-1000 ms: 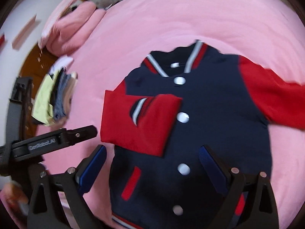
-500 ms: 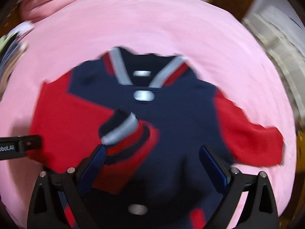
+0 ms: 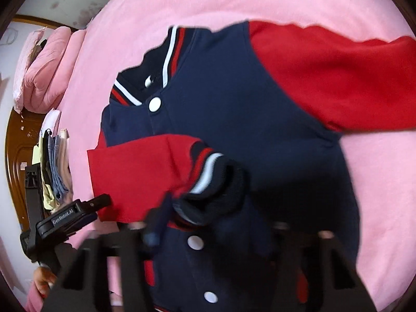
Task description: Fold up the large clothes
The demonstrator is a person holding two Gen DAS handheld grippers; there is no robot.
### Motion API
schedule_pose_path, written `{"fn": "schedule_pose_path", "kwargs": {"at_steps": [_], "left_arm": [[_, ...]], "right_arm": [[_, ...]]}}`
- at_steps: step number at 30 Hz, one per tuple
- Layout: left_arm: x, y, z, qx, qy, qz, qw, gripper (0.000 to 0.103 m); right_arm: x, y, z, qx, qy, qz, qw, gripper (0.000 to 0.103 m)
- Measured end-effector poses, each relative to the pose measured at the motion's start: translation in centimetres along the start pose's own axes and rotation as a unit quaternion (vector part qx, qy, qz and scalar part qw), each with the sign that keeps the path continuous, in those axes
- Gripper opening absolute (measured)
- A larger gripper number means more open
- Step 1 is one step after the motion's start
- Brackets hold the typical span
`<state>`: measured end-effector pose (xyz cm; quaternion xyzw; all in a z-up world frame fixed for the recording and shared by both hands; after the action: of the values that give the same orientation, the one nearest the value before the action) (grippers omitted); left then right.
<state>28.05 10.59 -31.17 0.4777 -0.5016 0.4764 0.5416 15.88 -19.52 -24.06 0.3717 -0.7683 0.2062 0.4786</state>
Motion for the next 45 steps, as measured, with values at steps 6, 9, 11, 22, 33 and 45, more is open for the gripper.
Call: {"fn": "schedule_pose_path", "kwargs": {"at_steps": [6, 9, 11, 22, 33, 45], "left_arm": [[0.1, 0.1, 0.3, -0.015, -0.009, -0.005, 0.9998, 0.088], [0.3, -0.6, 2.2, -0.009, -0.012, 0.002, 0.9999, 0.088], [1.2, -0.6, 2.3, 0.0, -0.013, 0.019, 0.9997, 0.088], [1.6, -2.3, 1.5, -0.011, -0.024, 0.022, 0.9994, 0.088], [4.6, -5.5, 1.9, -0.045, 0.009, 0.031, 0.9985, 0.088], [8.1, -6.6, 6.5, -0.09, 0.113, 0.04, 0.9887, 0.051]], "right_arm": [[0.8, -1.0, -2.7, 0.063, -0.035, 0.012, 0.997, 0.012], [3.2, -2.1, -5.7, 0.111, -0.083, 0.043, 0.989, 0.012], [5.3, -2.9, -8.0, 0.146, -0.114, 0.082, 0.979, 0.012], [0.1, -5.0, -0.5, 0.073, 0.037, 0.05, 0.995, 0.017], [3.0, -4.7, 1.3, -0.02, -0.051, 0.069, 0.996, 0.018], [6.9, -5.6, -3.1, 0.105, -0.01, 0.138, 0.985, 0.025]]}}
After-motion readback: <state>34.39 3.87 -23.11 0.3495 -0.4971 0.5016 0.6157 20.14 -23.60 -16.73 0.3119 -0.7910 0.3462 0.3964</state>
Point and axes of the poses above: each gripper's, at about its wrist camera, not at the fingertips, and x roughly against the way its jaws point, z to its right, y to its underside, the point moved 7 cm from there along -x, roughly the way its jaws point, and after that the axes turned 3 degrees about -x, right-handed, at the moved point
